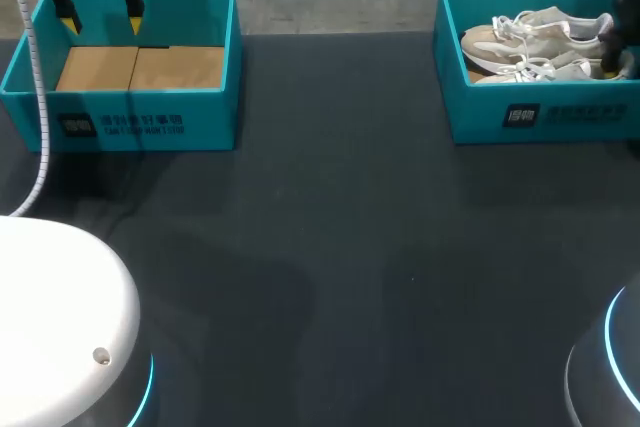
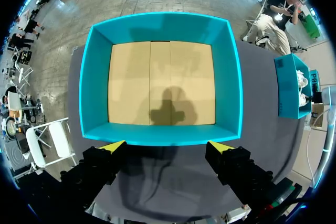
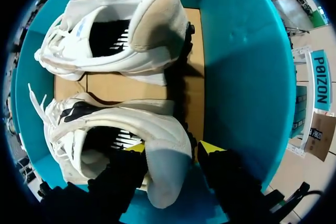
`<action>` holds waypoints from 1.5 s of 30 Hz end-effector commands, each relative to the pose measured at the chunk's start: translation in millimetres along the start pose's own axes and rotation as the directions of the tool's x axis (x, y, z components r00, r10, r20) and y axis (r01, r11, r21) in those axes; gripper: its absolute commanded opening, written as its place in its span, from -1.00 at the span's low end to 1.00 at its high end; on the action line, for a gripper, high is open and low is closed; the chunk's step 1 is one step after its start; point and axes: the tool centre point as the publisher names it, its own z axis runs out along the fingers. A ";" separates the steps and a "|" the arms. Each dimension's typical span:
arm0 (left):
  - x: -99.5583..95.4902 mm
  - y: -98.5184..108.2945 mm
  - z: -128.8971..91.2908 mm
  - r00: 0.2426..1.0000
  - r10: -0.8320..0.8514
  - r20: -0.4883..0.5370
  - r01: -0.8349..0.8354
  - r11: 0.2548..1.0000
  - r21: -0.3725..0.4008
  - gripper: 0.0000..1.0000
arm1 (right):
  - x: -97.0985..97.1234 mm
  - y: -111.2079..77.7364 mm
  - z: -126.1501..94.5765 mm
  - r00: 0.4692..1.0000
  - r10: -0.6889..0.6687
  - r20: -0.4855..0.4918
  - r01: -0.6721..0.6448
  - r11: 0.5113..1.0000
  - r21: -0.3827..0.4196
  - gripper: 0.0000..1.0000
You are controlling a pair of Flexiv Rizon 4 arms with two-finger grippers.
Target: Take the shoe out of the shoebox, open the shoe tongue, remove and reinsert the insole, then place the shoe into the shoebox
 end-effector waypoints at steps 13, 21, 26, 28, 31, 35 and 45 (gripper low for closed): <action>0.1 0.0 0.0 1.000 0.000 0.001 0.000 1.000 0.000 1.00 | 2.6 1.4 12.7 1.000 0.001 -0.015 -0.001 1.000 0.021 0.49; 0.1 0.0 0.0 1.000 0.000 0.001 0.000 1.000 0.000 1.00 | 4.3 -1.1 17.4 1.000 -0.001 -0.020 0.002 1.000 0.026 0.40; 0.1 0.0 0.0 1.000 0.000 0.001 0.000 1.000 0.000 1.00 | 3.4 -1.2 19.8 1.000 0.002 -0.027 -0.001 1.000 0.031 -0.08; 0.1 0.0 0.0 1.000 0.000 0.001 0.000 1.000 0.000 1.00 | 3.4 -1.4 19.8 1.000 0.003 -0.029 -0.002 0.999 0.032 -0.22; 0.1 0.0 0.0 1.000 0.000 0.001 0.000 1.000 0.000 1.00 | 3.0 -2.9 18.7 1.000 0.009 -0.028 -0.008 1.000 0.031 -1.00; 0.1 0.0 0.0 1.000 0.000 0.001 0.000 1.000 0.000 1.00 | 3.9 -5.4 14.2 0.999 0.031 -0.025 -0.031 0.999 0.020 -1.00; 0.1 0.0 0.0 1.000 0.000 0.001 0.000 1.000 0.000 1.00 | 3.1 -6.9 -6.5 0.997 0.076 -0.002 -0.076 0.997 -0.011 -1.00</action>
